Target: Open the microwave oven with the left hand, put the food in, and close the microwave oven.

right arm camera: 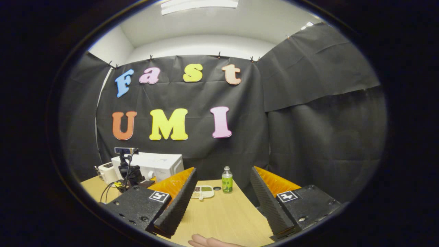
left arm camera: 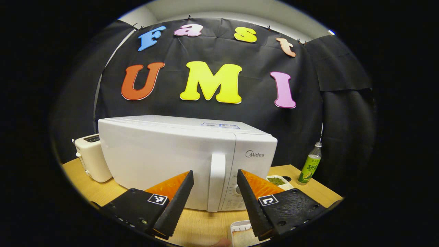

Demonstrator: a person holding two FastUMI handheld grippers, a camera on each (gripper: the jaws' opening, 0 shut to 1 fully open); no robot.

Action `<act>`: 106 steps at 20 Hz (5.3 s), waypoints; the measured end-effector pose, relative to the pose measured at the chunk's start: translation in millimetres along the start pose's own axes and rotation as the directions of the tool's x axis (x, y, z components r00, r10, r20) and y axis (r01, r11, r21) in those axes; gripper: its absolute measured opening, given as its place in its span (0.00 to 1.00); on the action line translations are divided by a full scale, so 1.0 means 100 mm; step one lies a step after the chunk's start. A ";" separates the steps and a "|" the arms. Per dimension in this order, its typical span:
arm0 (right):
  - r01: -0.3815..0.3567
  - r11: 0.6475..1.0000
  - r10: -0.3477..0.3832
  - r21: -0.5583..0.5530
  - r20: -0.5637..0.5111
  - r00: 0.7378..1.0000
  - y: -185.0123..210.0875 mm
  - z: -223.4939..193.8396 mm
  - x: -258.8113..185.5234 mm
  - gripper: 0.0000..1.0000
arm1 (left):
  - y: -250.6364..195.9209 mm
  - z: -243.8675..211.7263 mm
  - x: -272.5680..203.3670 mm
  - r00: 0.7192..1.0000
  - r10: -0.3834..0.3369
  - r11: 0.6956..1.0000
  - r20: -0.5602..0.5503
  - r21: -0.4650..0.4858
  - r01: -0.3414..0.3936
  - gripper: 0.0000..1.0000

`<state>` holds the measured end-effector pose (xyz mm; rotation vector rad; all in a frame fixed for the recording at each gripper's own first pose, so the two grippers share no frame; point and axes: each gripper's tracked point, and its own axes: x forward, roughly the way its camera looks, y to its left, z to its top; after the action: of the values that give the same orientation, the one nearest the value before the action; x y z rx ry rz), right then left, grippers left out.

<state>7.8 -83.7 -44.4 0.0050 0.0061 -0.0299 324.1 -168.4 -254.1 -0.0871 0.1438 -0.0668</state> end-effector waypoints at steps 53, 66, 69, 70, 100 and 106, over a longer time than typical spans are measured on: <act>-0.144 0.990 0.143 -0.010 -0.060 0.988 1.06 -0.30 -0.31 0.99 | 2.12 -0.29 -2.42 1.000 -0.003 0.997 0.010 0.083 0.002 0.04; -0.219 0.975 0.211 -0.046 -0.137 0.968 1.59 -0.61 -0.20 0.99 | 3.44 -0.09 -3.17 0.979 0.202 0.975 0.012 0.087 -0.203 0.76; -0.209 0.977 0.198 -0.045 -0.169 0.965 1.54 -0.66 -0.04 0.99 | 3.40 0.16 -3.41 0.970 0.238 0.966 0.043 0.097 -0.241 0.95; -0.208 0.977 0.197 -0.044 -0.183 0.963 1.53 -0.69 0.01 0.99 | 3.32 0.24 -3.44 0.971 0.233 0.967 0.050 0.097 -0.237 0.95; -0.054 0.666 0.744 0.744 -0.659 0.106 2.00 -2.78 1.42 0.53 | 1.77 1.42 -3.64 0.974 0.132 0.985 0.182 0.086 -0.150 0.95; -0.064 0.708 0.700 0.703 -0.688 0.191 1.91 -2.67 1.35 0.27 | 1.90 1.39 -3.82 0.976 0.117 0.988 0.185 0.077 -0.133 0.95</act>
<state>146.7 104.6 -311.1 0.6318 1.2709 0.5628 -21.1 59.2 -81.1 0.0049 -0.0353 0.0608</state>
